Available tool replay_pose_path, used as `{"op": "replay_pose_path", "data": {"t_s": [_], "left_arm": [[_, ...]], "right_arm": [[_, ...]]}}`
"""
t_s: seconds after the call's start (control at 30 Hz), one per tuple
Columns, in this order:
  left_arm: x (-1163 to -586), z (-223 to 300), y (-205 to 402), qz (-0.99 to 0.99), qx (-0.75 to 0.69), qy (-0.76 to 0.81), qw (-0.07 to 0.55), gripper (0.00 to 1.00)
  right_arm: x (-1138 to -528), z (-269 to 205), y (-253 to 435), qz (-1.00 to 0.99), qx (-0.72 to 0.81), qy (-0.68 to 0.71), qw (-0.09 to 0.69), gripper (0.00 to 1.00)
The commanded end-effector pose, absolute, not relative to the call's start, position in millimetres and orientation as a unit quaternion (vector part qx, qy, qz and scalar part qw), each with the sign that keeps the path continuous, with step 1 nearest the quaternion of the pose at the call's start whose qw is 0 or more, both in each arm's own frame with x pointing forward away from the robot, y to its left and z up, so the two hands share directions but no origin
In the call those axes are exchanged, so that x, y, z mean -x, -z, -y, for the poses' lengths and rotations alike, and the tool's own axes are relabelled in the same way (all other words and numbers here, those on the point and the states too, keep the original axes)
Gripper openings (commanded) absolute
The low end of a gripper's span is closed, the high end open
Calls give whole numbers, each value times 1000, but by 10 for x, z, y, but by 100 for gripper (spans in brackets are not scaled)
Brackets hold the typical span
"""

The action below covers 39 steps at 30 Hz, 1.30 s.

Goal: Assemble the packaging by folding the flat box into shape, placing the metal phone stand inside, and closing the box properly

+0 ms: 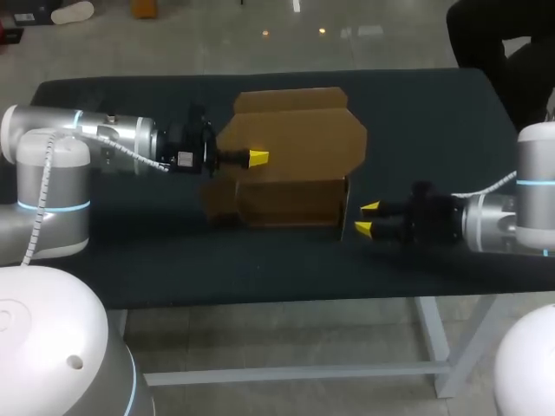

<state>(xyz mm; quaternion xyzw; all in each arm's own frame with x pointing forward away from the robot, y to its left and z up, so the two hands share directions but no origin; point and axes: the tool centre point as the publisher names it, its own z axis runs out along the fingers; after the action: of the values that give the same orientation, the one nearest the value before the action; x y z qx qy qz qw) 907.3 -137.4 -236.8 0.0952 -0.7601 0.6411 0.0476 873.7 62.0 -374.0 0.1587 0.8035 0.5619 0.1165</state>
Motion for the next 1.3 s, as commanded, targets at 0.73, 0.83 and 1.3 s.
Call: {"op": "replay_pose_path", "data": {"t_s": [0.73, 0.83, 1.3], "left_arm": [[-9078, 1363, 2408, 760, -94, -641, 48, 0], [-9078, 1363, 2408, 760, -94, -641, 48, 0], [-9078, 1363, 2408, 760, -94, -641, 48, 0]], "right_arm": [[-8985, -833, 3728, -792, -126, -583, 132, 44], [-8972, -850, 3714, -790, -126, -584, 136, 43], [-8918, -959, 3706, -781, -156, -581, 171, 44]]}}
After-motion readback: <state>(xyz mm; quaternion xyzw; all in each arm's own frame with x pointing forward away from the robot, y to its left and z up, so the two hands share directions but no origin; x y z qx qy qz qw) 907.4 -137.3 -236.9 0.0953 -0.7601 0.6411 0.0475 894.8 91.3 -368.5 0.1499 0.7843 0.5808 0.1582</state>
